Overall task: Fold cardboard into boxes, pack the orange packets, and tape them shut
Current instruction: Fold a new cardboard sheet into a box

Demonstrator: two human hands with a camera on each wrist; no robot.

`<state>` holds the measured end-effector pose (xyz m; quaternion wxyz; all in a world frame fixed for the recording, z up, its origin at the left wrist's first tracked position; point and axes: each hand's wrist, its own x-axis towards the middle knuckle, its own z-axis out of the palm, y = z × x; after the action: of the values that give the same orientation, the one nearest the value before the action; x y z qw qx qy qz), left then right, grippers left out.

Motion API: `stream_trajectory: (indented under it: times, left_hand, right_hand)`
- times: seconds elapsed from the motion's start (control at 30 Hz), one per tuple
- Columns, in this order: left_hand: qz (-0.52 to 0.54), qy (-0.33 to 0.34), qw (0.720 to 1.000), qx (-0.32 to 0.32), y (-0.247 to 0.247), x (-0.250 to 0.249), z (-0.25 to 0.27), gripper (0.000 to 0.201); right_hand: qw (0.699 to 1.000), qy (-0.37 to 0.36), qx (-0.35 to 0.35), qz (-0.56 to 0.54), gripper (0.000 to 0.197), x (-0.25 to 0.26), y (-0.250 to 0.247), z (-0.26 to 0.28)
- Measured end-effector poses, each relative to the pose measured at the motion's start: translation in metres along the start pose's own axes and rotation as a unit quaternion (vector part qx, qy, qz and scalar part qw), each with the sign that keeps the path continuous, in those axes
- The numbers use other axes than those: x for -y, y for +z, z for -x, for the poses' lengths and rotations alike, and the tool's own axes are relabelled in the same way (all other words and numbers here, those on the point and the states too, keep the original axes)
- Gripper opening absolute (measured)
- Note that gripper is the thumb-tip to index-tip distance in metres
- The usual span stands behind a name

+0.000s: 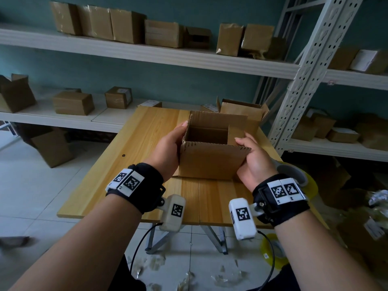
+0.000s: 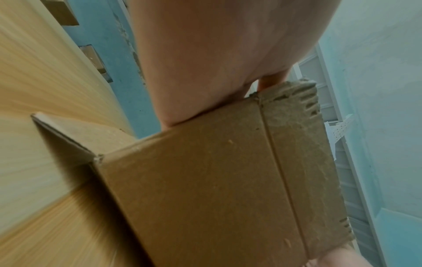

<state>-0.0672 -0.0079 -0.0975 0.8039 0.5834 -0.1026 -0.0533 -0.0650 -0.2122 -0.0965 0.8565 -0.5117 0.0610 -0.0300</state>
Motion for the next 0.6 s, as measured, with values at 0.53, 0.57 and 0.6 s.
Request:
stream_trajectory:
  times: [0.53, 0.57, 0.6]
  left_hand:
    - [-0.007, -0.004, 1.0, -0.011, -0.0012, 0.0041, -0.006, 0.049]
    - [0.0, -0.012, 1.0, -0.021, -0.0012, 0.0048, -0.0069, 0.058]
    - [0.008, -0.02, 0.999, -0.03, -0.001, 0.0056, -0.0078, 0.069]
  right_hand:
    - [1.0, 0.002, -0.022, 0.011, 0.058, -0.0021, 0.0034, -0.0004]
    - [1.0, 0.001, -0.023, 0.013, 0.059, -0.0024, 0.0037, -0.0002]
    - [1.0, 0.002, -0.023, 0.015, 0.058, -0.0024, 0.0041, 0.0001]
